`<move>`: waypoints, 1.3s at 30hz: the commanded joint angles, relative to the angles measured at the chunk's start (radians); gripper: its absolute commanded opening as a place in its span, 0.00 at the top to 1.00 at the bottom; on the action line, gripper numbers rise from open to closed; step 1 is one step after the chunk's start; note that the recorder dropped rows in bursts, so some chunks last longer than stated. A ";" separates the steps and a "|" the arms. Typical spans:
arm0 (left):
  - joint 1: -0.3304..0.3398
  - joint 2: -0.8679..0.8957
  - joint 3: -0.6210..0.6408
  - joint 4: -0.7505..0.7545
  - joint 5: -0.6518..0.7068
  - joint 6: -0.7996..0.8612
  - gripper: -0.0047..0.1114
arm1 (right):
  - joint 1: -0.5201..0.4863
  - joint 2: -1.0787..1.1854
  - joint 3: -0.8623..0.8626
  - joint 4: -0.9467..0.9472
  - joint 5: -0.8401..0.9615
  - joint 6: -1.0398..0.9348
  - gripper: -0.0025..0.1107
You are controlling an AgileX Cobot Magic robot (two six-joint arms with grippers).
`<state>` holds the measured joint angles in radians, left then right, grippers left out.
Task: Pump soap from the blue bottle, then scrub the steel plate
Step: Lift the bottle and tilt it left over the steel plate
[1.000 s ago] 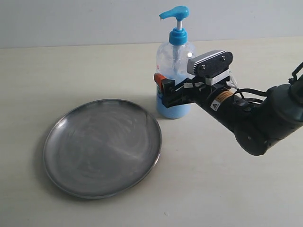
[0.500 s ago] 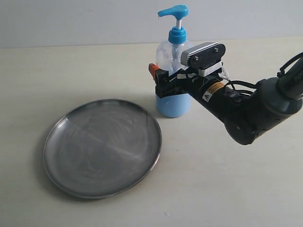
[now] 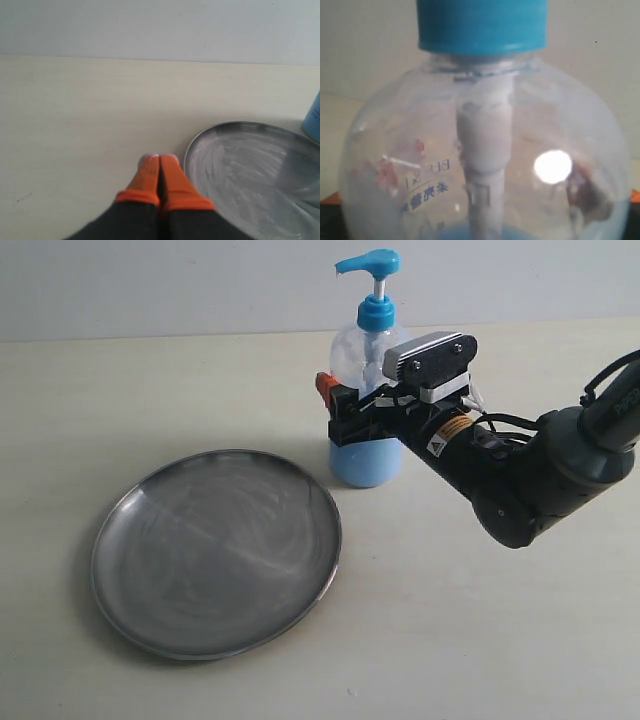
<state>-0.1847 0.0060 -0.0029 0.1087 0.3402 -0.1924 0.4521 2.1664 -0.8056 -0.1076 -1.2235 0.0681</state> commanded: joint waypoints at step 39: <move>0.001 -0.006 0.003 0.001 -0.007 -0.003 0.96 | 0.001 -0.153 -0.092 -0.170 0.132 -0.180 0.98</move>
<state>-0.1847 0.0060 -0.0029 0.1087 0.3402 -0.1924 0.4521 2.0152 -0.8641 -0.2463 -0.9978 -0.0953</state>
